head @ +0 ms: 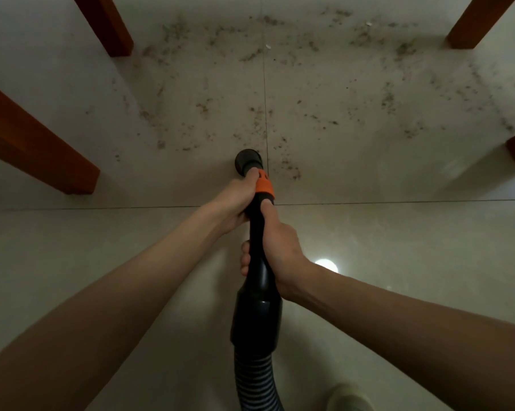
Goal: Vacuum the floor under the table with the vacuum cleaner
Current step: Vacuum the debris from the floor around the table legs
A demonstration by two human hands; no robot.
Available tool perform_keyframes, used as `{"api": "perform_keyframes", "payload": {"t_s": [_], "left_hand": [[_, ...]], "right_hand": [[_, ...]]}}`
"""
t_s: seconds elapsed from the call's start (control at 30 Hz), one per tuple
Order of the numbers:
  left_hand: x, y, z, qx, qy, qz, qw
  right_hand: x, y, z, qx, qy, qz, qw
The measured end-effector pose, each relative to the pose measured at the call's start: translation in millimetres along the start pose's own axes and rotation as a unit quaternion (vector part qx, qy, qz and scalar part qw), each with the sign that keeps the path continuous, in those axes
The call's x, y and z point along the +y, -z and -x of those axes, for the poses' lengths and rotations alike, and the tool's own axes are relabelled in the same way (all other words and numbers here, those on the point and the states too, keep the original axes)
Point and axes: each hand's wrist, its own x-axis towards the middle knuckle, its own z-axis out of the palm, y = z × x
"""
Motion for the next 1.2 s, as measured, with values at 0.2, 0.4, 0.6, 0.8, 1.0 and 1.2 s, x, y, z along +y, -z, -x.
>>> {"api": "perform_keyframes", "payload": {"t_s": [0.2, 0.4, 0.6, 0.8, 1.0, 1.2], "left_hand": [[17.4, 9.1, -12.8, -0.013, 0.020, 0.002, 1.000], [27.0, 3.1, -20.0, -0.018, 0.029, 0.013, 0.999], [16.7, -6.5, -16.1, -0.017, 0.018, 0.029, 0.999], [1.2, -8.8, -3.1, -0.009, 0.017, 0.039, 0.999], [-5.1, -16.8, 8.3, 0.039, -0.014, 0.027, 0.999], [-7.2, -47.6, 20.8, 0.018, -0.023, -0.014, 0.999]], "right_hand": [[-14.1, -14.1, -14.8, 0.018, 0.008, 0.005, 1.000], [-25.4, -10.5, -22.7, 0.013, 0.010, -0.009, 1.000], [-23.6, 3.9, -14.8, 0.017, 0.006, 0.036, 0.999], [-16.2, 8.9, 0.0, 0.004, -0.015, 0.044, 0.999], [-16.0, 13.7, 10.9, 0.005, -0.004, 0.060, 0.998], [-19.8, 36.8, 19.7, 0.058, 0.015, 0.078, 0.995]]}}
